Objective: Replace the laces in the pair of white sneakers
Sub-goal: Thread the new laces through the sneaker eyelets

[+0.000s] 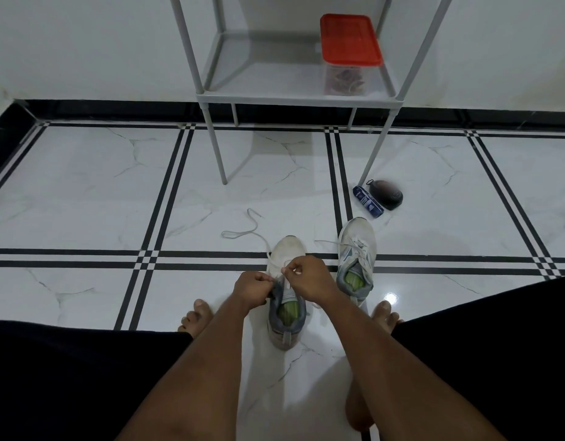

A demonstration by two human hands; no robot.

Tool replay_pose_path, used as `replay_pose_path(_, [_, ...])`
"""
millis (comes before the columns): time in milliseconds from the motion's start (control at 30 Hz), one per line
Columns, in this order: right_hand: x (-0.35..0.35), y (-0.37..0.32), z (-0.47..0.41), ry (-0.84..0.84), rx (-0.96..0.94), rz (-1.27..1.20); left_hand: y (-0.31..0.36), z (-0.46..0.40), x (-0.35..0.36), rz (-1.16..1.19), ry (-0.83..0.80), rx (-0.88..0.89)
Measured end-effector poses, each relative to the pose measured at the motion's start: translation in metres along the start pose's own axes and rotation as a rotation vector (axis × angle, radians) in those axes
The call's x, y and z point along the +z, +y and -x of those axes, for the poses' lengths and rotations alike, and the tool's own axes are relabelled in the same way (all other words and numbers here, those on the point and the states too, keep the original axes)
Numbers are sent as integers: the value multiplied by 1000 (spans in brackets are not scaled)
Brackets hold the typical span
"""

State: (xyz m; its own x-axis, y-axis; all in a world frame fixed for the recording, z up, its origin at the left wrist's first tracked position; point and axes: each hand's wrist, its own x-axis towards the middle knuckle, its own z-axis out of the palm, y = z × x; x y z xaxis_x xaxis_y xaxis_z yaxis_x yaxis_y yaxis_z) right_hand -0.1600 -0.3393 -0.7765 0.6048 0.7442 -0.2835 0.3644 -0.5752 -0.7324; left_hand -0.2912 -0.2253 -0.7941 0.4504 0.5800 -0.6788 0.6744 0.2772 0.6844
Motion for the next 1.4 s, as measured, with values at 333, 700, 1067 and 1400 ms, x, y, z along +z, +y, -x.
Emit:
replay_pose_path(333, [2,-2,7,-112,-65,444,0,1,0,-12,-4,-10])
replay_pose_path(700, [4,-4,9,-107,-63,521,3,7,-1,-20,-24,-22])
replay_pose_path(1067, [7,-24,4,-211,-51,663,14,13,-5,2,-140,-117])
replay_pose_path(1400, [17,6,37,187,-106,527,20,4,0,-238,-4,71])
